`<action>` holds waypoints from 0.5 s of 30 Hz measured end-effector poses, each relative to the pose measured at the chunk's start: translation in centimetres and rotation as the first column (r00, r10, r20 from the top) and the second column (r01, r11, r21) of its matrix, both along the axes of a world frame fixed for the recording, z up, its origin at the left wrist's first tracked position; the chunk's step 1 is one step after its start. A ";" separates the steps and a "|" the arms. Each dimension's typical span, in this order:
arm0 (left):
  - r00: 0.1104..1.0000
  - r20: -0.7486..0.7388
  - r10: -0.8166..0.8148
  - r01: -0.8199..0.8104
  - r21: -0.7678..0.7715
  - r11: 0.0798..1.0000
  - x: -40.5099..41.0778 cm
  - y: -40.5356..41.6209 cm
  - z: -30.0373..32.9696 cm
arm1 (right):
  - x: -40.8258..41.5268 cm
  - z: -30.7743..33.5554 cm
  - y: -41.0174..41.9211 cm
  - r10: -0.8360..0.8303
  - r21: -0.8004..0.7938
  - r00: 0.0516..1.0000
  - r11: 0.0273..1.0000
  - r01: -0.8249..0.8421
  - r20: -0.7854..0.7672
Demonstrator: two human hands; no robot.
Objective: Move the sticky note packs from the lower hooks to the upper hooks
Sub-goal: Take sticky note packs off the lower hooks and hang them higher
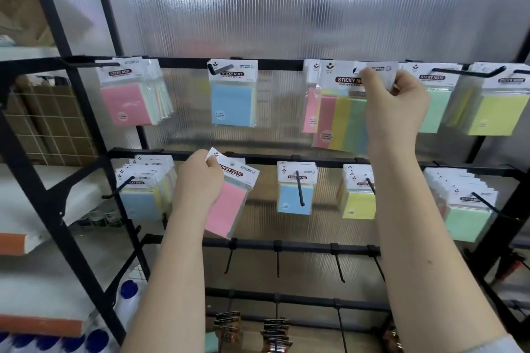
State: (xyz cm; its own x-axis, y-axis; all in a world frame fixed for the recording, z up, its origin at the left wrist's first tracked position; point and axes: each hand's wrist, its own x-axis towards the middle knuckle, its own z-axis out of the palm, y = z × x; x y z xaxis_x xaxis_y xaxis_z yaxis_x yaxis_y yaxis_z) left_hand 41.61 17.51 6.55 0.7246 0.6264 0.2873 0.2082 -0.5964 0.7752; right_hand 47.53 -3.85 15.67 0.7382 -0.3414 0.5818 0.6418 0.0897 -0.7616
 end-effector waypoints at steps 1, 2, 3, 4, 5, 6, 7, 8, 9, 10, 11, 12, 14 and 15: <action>1.000 0.005 0.001 -0.001 -0.001 1.000 -0.1 0.0 0.0 | 0.0 0.0 -0.1 0.007 -0.005 1.000 1.000 -0.007 -0.007; 1.000 0.010 0.000 0.000 -0.002 1.000 -0.2 0.0 -0.1 | 0.0 0.0 -0.1 0.011 -0.010 1.000 1.000 -0.011 -0.014; 1.000 0.014 -0.001 0.001 -0.005 1.000 -0.2 0.0 -0.1 | 0.0 0.0 -0.1 0.015 -0.013 1.000 1.000 -0.015 -0.019; 1.000 0.017 -0.001 0.001 -0.010 1.000 -0.3 0.0 -0.1 | 0.1 0.1 -0.1 0.017 -0.014 1.000 1.000 -0.017 -0.025; 1.000 0.019 -0.001 0.001 -0.017 1.000 -0.4 0.0 -0.2 | 0.2 0.2 -0.1 0.016 -0.015 0.999 1.000 -0.017 -0.032; 1.000 0.021 -0.001 0.002 -0.021 1.000 -0.5 -0.1 -0.2 | 0.2 0.4 -0.1 0.013 -0.019 0.999 1.000 -0.014 -0.038; 1.000 0.024 -0.001 0.002 -0.025 1.000 -0.6 -0.1 -0.2 | 0.3 0.6 -0.1 0.014 -0.024 0.999 1.000 -0.015 -0.042; 1.000 0.026 -0.001 0.002 -0.028 1.000 -0.7 -0.1 -0.3 | 0.5 0.7 -0.1 0.017 -0.035 0.999 0.999 -0.018 -0.047; 1.000 0.026 0.000 0.001 -0.031 1.000 -0.8 -0.1 -0.3 | 0.7 0.8 -0.2 0.017 -0.045 0.998 0.999 -0.020 -0.055; 1.000 0.024 0.000 0.000 -0.029 1.000 -0.9 -0.1 -0.3 | 0.9 0.8 -0.2 0.021 -0.052 0.998 0.998 -0.025 -0.067; 1.000 0.021 0.001 0.000 -0.027 1.000 -1.0 -0.1 -0.3 | 1.1 0.7 -0.1 0.026 -0.056 0.996 0.998 -0.030 -0.080; 1.000 0.017 0.000 0.001 -0.026 1.000 -1.1 -0.2 -0.3 | 1.3 0.5 -0.1 0.039 -0.053 0.995 0.998 -0.044 -0.090; 1.000 0.011 -0.002 0.002 -0.024 1.000 -1.2 -0.4 -0.2 | 2.0 0.0 0.1 0.071 -0.033 0.992 0.997 -0.074 -0.104; 1.000 0.008 -0.001 0.001 -0.025 1.000 -1.2 -0.5 -0.1 | 2.3 0.0 0.3 0.082 -0.022 0.990 0.996 -0.085 -0.115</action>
State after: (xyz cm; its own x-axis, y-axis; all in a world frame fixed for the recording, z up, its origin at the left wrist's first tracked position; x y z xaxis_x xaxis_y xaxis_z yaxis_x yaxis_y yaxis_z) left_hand 40.43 17.03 6.42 0.7229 0.6330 0.2771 0.2016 -0.5767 0.7917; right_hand 49.85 -3.55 15.64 0.8255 -0.2612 0.5003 0.5417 0.1182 -0.8322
